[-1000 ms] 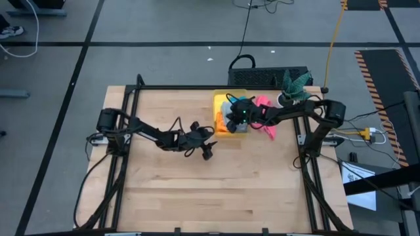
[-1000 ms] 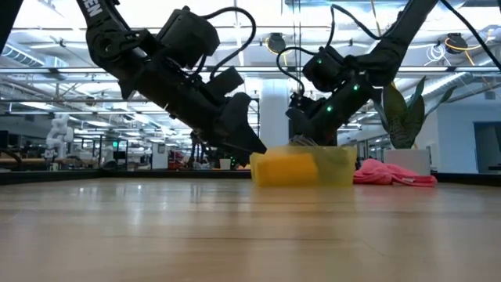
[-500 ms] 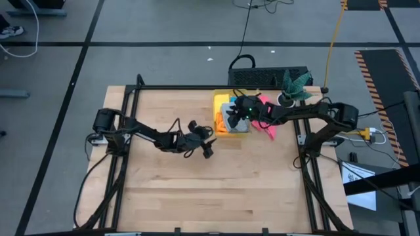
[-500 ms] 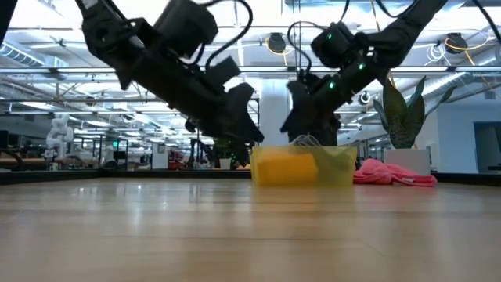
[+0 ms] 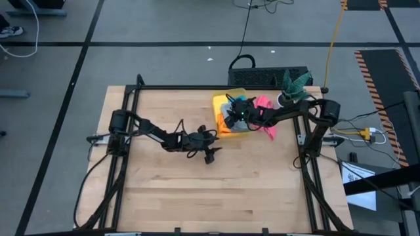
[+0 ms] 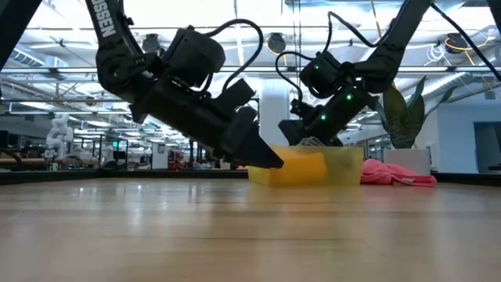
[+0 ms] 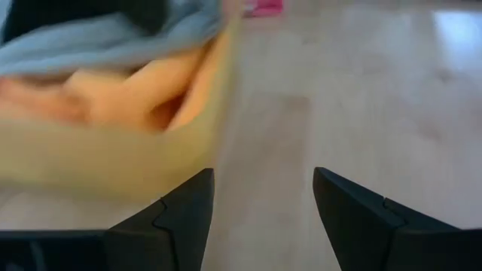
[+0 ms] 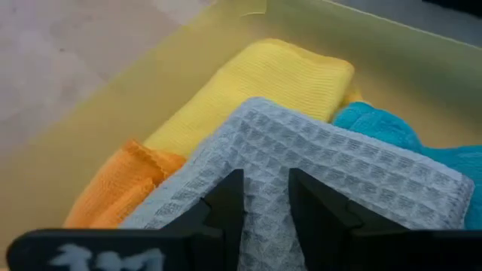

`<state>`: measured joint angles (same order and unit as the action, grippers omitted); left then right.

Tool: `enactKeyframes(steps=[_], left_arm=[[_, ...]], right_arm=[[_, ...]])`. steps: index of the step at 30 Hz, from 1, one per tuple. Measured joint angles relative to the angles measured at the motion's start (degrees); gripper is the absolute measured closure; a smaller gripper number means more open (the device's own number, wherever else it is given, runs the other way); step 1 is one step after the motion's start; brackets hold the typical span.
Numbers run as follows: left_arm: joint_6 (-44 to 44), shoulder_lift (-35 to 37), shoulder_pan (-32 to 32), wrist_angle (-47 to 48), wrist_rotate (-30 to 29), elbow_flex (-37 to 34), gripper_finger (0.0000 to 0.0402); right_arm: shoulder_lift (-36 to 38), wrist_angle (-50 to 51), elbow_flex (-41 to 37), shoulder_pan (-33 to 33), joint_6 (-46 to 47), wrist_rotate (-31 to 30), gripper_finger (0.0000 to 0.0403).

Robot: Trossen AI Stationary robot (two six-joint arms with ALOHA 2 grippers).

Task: Fold microfiber towels
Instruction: Put the folded gray microfiber towel into the yellow bin

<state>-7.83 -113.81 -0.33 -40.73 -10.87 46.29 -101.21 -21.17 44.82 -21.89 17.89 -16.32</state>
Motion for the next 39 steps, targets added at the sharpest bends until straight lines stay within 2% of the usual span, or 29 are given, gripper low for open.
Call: enactKeyframes(steps=[6,13,17,21,24,31,36,39], left_arm=[[1.57,0.25,-1.00,-0.08,0.21,0.03,0.0174],[1.52,0.24,-1.08,0.14,0.04,0.03,0.0174],[1.50,0.23,-1.08,0.04,-0.10,0.03,0.0174],[1.37,0.23,-1.08,0.04,-0.10,0.03,0.0174],[1.35,0.23,-1.08,-0.05,-0.12,0.03,0.0174],[1.30,0.23,-1.08,-0.14,-0.14,0.03,0.0174],[1.26,0.24,-1.08,-0.16,-0.14,0.03,0.0174],[1.24,0.23,-1.08,-0.18,-0.14,0.03,0.0174]], right_arm=[[3.22,2.52,-0.37,0.38,-1.04,0.41,0.0292],[12.64,9.69,-0.33,2.95,-1.86,0.60,0.0256],[16.87,15.88,-0.31,5.48,-1.99,5.83,0.0252],[18.81,20.58,-0.31,7.03,-2.06,15.20,0.0271],[19.04,22.60,-0.31,7.16,-2.05,19.10,0.0301],[16.00,22.39,-1.82,6.22,-2.06,19.63,0.0392],[14.91,20.12,-4.95,4.47,-0.99,19.81,0.0389],[14.86,17.31,-6.34,3.43,-0.75,22.10,0.0389]])
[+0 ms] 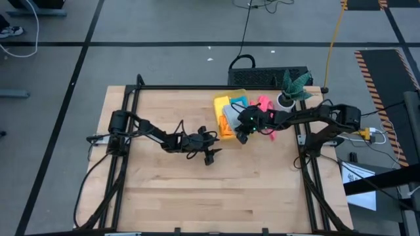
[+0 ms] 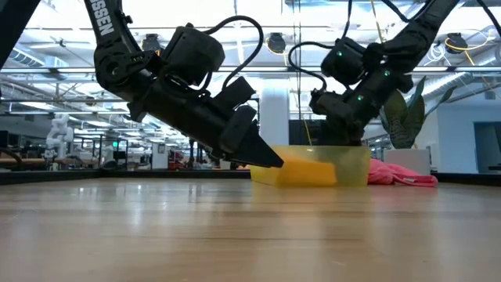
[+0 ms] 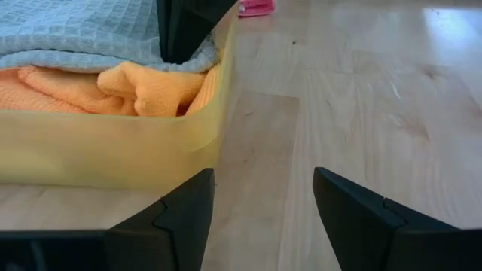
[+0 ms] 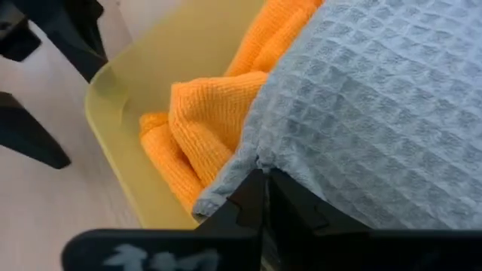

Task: Fold microfiber towels
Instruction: Put the folded gray microfiber towel into the yellow bin

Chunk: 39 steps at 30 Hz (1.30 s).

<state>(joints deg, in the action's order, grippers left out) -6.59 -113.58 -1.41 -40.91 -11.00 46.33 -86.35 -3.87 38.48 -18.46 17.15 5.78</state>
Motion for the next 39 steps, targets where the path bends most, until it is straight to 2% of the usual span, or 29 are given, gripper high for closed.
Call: enactKeyframes(steps=[5,9,13,17,19,22,25,33,36,39], left_arm=[[-0.11,0.00,-0.01,0.03,0.00,-0.02,0.0174],[-0.10,0.00,-0.07,-0.01,0.03,-0.04,0.0174],[-0.09,0.00,-0.23,-0.02,0.00,-0.04,0.0174],[-0.67,0.00,-0.50,-0.55,-0.04,-0.04,0.0174],[-1.03,0.00,-0.55,-2.02,-0.01,-0.04,0.0174],[-1.10,0.00,-0.57,-4.10,0.97,-0.04,0.0174],[-1.10,0.00,-0.76,-4.47,1.73,-0.04,0.0174],[1.16,0.00,-1.95,-4.26,1.84,-0.04,0.0174],[3.09,0.00,-3.18,-4.23,1.47,-0.04,0.0174],[5.50,1.26,-5.07,-2.70,-1.50,-0.04,0.0174]], right_arm=[[-0.06,-4.37,-0.28,-0.37,-0.67,8.59,0.0390],[0.97,-6.37,-0.28,-0.39,-1.60,16.88,0.0373],[2.64,-6.73,-0.28,-0.34,-2.31,18.86,0.0340],[3.43,-10.35,-0.28,-0.45,-2.83,13.36,0.0307],[3.28,-13.83,-0.28,-0.45,-1.42,8.45,0.0297],[2.00,-17.79,-0.24,-0.48,1.33,-0.09,0.0292],[-0.28,-19.67,-0.24,-1.04,1.49,-5.59,0.0298],[-10.19,-22.50,-0.19,-1.93,1.50,-10.37,0.0323],[-10.88,-22.67,-0.13,-2.01,0.24,-10.39,0.0330],[-8.72,-21.82,-0.22,-1.64,-1.62,-10.31,0.0331]])
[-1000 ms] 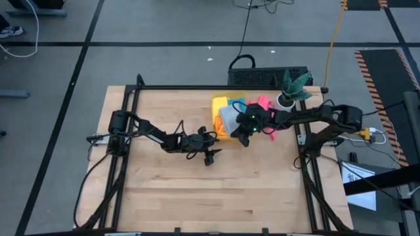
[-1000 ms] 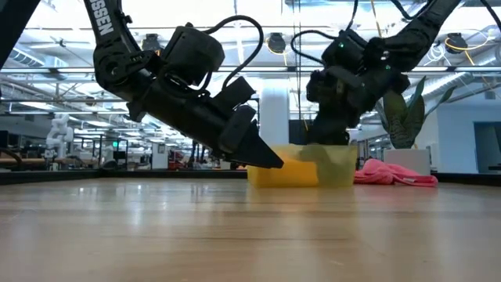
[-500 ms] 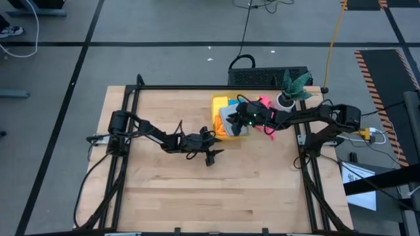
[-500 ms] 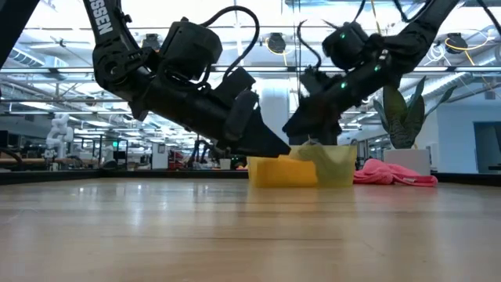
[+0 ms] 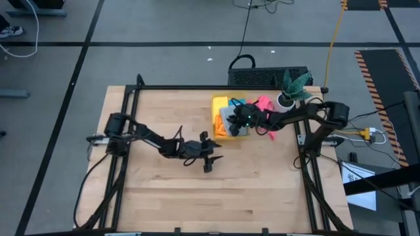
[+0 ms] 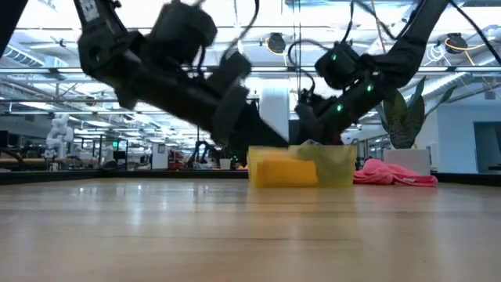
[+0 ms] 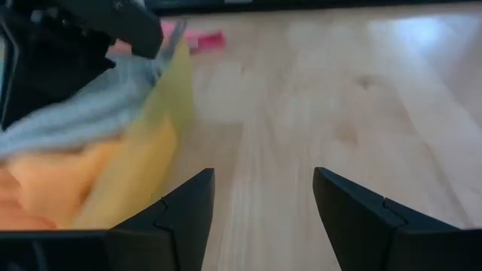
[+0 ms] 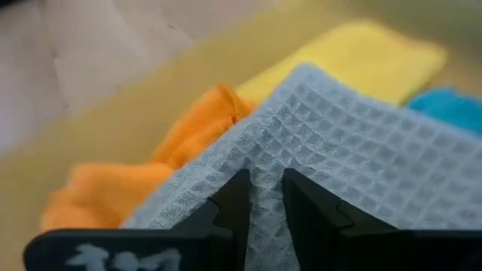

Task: Fold microfiber towels
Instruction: Put the folded gray microfiber towel into the yellow bin, then fold the pink microfiber towel

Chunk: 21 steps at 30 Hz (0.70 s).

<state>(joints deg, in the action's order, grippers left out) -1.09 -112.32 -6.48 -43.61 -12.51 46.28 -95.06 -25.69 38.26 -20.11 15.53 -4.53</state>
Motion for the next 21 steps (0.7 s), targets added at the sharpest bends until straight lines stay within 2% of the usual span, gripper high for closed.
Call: enactKeyframes(steps=[4,8,13,17,21], left_arm=[[2.13,4.62,-2.56,4.78,-4.02,0.06,0.0174],[2.41,10.59,-5.36,11.92,-8.48,0.07,0.0174],[2.04,16.31,-8.71,20.88,-14.87,0.06,0.0174],[1.11,18.01,-10.03,24.90,-17.38,0.06,0.0174],[0.73,18.00,-10.16,25.08,-17.49,0.06,0.0174]], right_arm=[[6.07,1.49,-0.02,0.85,-3.01,0.14,0.0315],[13.84,6.53,-0.04,1.53,-3.38,0.25,0.0275],[24.75,21.72,-0.12,3.47,-2.96,-0.06,0.0233],[31.87,30.66,-5.38,5.92,5.28,-0.37,0.0230],[37.77,36.59,-14.77,9.32,15.92,-5.07,0.0245]])
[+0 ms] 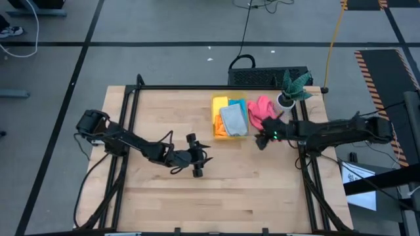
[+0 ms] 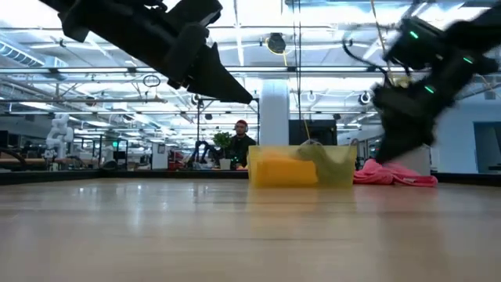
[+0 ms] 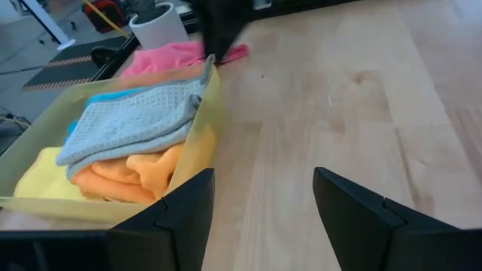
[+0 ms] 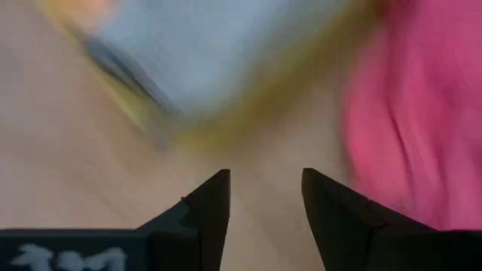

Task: Fold microfiber towels
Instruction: Fold the pink microfiber towel

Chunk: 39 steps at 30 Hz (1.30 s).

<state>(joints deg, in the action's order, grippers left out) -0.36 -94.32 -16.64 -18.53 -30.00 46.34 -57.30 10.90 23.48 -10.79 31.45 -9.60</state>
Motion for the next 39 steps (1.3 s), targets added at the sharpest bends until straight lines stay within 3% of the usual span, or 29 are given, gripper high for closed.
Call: enactKeyframes(steps=[4,9,14,21,27,34,39], left_arm=[[-0.15,-0.26,0.48,0.38,-0.01,-0.01,0.0174],[-0.73,-0.26,0.72,0.43,-0.02,-0.01,0.0174],[-1.39,-0.26,0.70,0.42,0.00,-0.01,0.0174],[-1.61,-0.26,0.70,0.40,0.00,-0.01,0.0174],[-1.64,-0.26,0.70,0.43,0.00,-0.01,0.0174],[-1.90,-0.28,0.70,0.43,0.02,-0.01,0.0174],[-1.91,-0.28,0.70,0.45,0.02,-0.01,0.0174]], right_arm=[[4.52,2.77,-7.83,2.40,7.01,-2.63,0.0266],[9.63,2.75,-11.74,2.77,7.21,-1.70,0.0287],[14.90,6.61,-10.01,2.53,5.83,-1.02,0.0301],[17.39,27.38,-4.31,0.85,9.71,-7.87,0.0326],[16.42,18.17,-9.80,0.70,9.68,-5.34,0.0331],[14.73,6.70,-16.75,0.61,9.28,-9.93,0.0333],[14.58,7.18,-15.02,2.40,9.04,-9.80,0.0388]])
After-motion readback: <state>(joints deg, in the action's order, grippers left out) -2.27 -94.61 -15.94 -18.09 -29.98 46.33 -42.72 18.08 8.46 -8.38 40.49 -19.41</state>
